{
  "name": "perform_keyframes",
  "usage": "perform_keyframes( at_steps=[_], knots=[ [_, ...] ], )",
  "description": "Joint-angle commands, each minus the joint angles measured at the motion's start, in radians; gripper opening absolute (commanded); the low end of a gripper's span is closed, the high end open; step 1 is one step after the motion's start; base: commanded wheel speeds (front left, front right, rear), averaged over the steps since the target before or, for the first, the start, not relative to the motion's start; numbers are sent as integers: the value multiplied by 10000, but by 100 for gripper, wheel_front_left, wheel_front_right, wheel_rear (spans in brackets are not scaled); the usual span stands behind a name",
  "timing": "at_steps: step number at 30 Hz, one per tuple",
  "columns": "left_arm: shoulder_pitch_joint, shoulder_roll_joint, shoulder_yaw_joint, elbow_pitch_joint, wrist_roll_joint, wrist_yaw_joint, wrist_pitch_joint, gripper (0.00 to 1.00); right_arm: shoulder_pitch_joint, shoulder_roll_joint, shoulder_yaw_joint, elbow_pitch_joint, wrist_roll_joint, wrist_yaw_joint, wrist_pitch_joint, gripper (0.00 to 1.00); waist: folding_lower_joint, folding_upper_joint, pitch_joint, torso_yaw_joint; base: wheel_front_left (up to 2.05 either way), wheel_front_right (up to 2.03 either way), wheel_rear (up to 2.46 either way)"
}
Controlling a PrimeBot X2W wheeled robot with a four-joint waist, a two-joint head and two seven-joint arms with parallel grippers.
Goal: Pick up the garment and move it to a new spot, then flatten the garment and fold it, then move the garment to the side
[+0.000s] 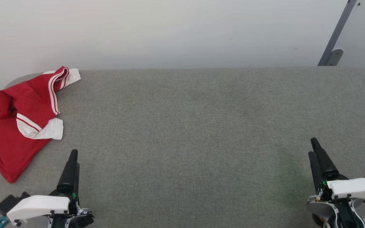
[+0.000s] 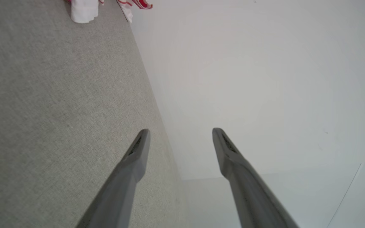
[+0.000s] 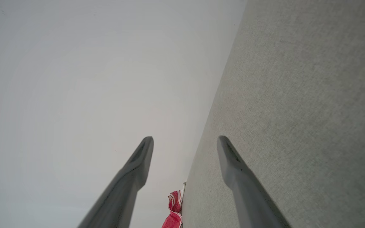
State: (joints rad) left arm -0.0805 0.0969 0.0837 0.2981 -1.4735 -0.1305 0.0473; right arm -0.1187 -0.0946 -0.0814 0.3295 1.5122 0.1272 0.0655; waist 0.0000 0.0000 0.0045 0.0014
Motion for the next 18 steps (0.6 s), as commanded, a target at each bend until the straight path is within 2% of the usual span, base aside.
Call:
perform_keyframes(
  at_steps=[1, 18],
  knots=[
    [-408, 169, -27, -158, 494, 41, -122, 100, -414, -180, 124, -87, -334, 35, -154, 100, 0, 0, 2, 3, 0, 0, 0],
    [-409, 332, 76, -648, 4429, 148, -785, 100, -1066, -966, 883, 434, -3738, 39, -971, 100, 0, 0, 16, 20, 0, 0, 0]
  ],
)
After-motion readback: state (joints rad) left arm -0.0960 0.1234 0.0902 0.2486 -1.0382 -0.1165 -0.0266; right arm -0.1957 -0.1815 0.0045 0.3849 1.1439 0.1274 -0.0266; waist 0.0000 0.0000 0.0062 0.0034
